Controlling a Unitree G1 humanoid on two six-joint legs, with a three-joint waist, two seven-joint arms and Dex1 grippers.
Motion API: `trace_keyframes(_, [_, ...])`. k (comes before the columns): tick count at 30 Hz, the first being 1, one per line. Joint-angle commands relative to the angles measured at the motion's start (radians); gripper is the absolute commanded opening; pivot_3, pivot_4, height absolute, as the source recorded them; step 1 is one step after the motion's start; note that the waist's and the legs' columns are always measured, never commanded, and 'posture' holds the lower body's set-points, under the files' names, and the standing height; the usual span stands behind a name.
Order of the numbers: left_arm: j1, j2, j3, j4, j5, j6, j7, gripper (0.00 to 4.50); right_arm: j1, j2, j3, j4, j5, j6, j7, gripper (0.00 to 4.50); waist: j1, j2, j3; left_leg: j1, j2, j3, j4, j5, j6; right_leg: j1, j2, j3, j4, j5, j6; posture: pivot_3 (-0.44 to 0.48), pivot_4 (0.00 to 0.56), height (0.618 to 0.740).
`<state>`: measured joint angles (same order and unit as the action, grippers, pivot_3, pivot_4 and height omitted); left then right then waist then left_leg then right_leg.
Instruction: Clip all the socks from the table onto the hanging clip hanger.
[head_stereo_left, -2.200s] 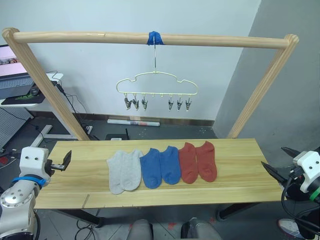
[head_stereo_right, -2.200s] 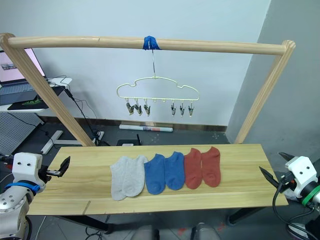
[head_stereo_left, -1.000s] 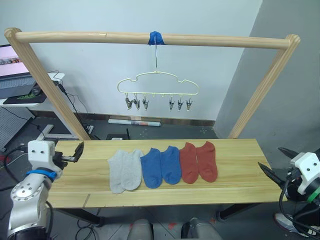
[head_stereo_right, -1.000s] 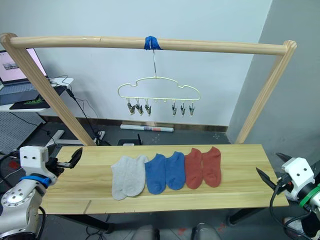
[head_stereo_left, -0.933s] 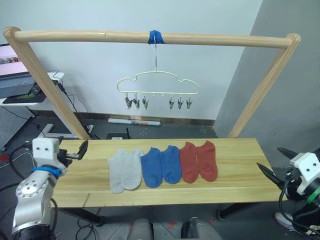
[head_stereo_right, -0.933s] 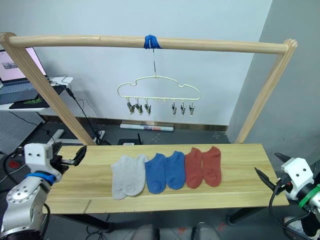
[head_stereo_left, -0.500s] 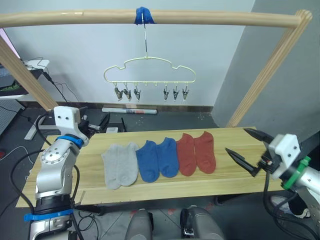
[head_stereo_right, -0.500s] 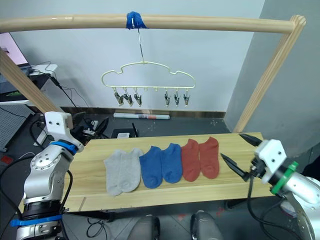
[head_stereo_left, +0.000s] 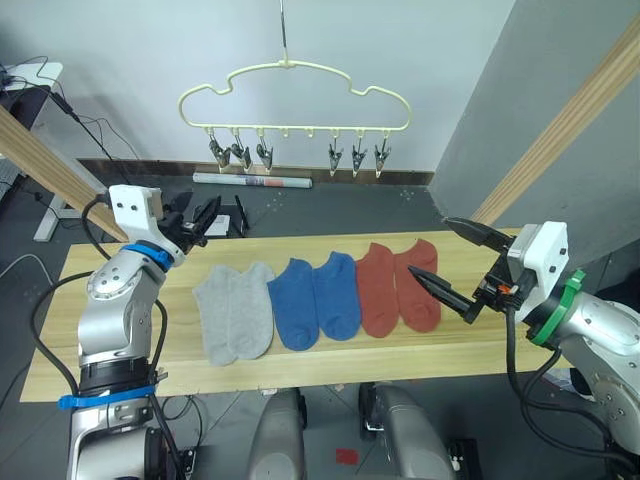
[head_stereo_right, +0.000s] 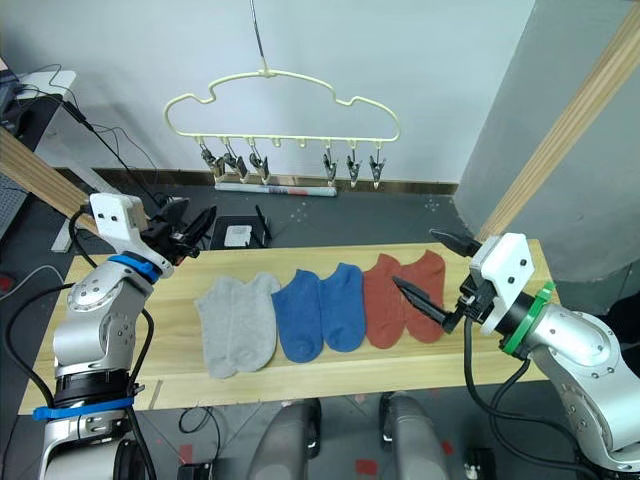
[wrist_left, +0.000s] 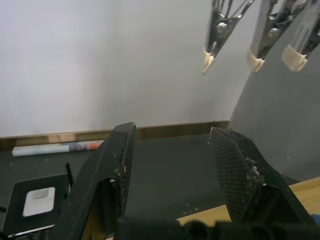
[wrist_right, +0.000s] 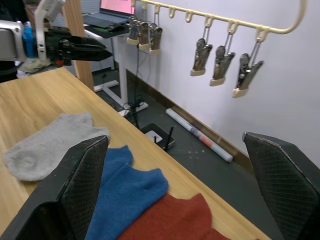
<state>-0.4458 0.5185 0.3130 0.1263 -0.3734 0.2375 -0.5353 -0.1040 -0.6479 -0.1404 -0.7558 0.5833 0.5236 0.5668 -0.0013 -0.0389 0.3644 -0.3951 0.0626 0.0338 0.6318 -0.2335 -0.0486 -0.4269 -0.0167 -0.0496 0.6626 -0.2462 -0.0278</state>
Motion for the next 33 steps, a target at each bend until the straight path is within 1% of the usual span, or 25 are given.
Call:
trace_keyframes(1, [-0.041,0.032,0.014,-0.003,-0.012,-0.021,-0.026,2.58,-0.03,0.012,0.011,-0.06,0.047,0.023,-0.02,4.5,0.0,0.0,0.01,0.0,0.0,0.0,0.0,0.0,0.0,-0.001,0.0,0.0,0.0,0.0,0.0,-0.066,0.453,0.74])
trace_keyframes(4, [-0.079,0.045,0.015,0.015,-0.017,-0.006,-0.032,2.58,-0.052,0.023,0.031,-0.074,0.057,0.044,-0.04,4.5,0.0,0.0,0.017,-0.004,0.0,0.0,0.0,0.0,-0.001,-0.005,0.0,0.0,0.001,0.0,0.0,-0.065,0.46,0.74])
trace_keyframes(8, [-0.129,0.047,0.011,0.028,-0.013,-0.015,-0.024,2.58,-0.035,0.029,0.044,-0.08,0.042,0.038,-0.046,4.5,0.0,-0.001,0.03,-0.006,0.0,0.001,0.0,0.002,-0.004,-0.009,-0.001,0.001,0.002,0.0,0.002,-0.058,0.466,0.74])
trace_keyframes(10, [-0.139,0.044,0.006,0.025,-0.011,-0.03,-0.033,2.58,-0.026,0.03,0.05,-0.087,0.037,0.037,-0.048,4.5,0.0,0.0,0.033,-0.008,0.0,0.001,0.0,0.002,-0.004,-0.011,-0.001,0.001,0.002,0.001,0.003,-0.059,0.468,0.74])
trace_keyframes(18, [-0.165,0.016,0.014,0.009,-0.018,-0.036,0.0,2.58,-0.03,0.04,0.061,-0.105,0.04,0.042,-0.066,4.5,-0.001,0.0,0.036,-0.008,0.0,0.002,0.0,0.002,-0.004,-0.012,-0.002,0.002,0.002,0.001,0.003,-0.062,0.466,0.74])
trace_keyframes(22, [-0.175,0.005,0.018,0.016,-0.018,-0.047,0.013,2.58,-0.082,0.046,0.072,-0.091,0.047,0.044,-0.07,4.5,-0.001,0.0,0.036,-0.008,0.0,0.002,0.0,0.002,-0.004,-0.013,-0.002,0.002,0.002,0.001,0.003,-0.063,0.465,0.74])
trace_keyframes(27, [-0.177,0.001,0.021,0.027,-0.026,-0.049,0.011,2.58,-0.18,0.062,0.089,-0.068,0.079,0.072,-0.074,4.5,-0.002,0.0,0.038,-0.008,0.0,0.003,-0.001,0.002,-0.004,-0.014,-0.002,0.003,0.001,0.001,0.004,-0.063,0.465,0.74])
trace_keyframes(30, [-0.17,-0.002,0.021,0.025,-0.031,-0.058,0.006,2.58,-0.203,0.064,0.095,-0.056,0.082,0.078,-0.07,4.5,-0.001,0.0,0.04,-0.009,0.0,0.005,-0.001,0.002,-0.004,-0.014,-0.002,0.003,0.001,0.0,0.004,-0.062,0.465,0.74])
trace_keyframes(33, [-0.174,-0.015,0.034,0.054,-0.018,-0.111,0.028,2.58,-0.207,0.062,0.1,-0.047,0.079,0.077,-0.063,4.5,-0.001,0.0,0.04,-0.011,0.0,0.005,-0.001,0.002,-0.005,-0.015,-0.002,0.002,0.0,0.0,0.004,-0.057,0.464,0.74])
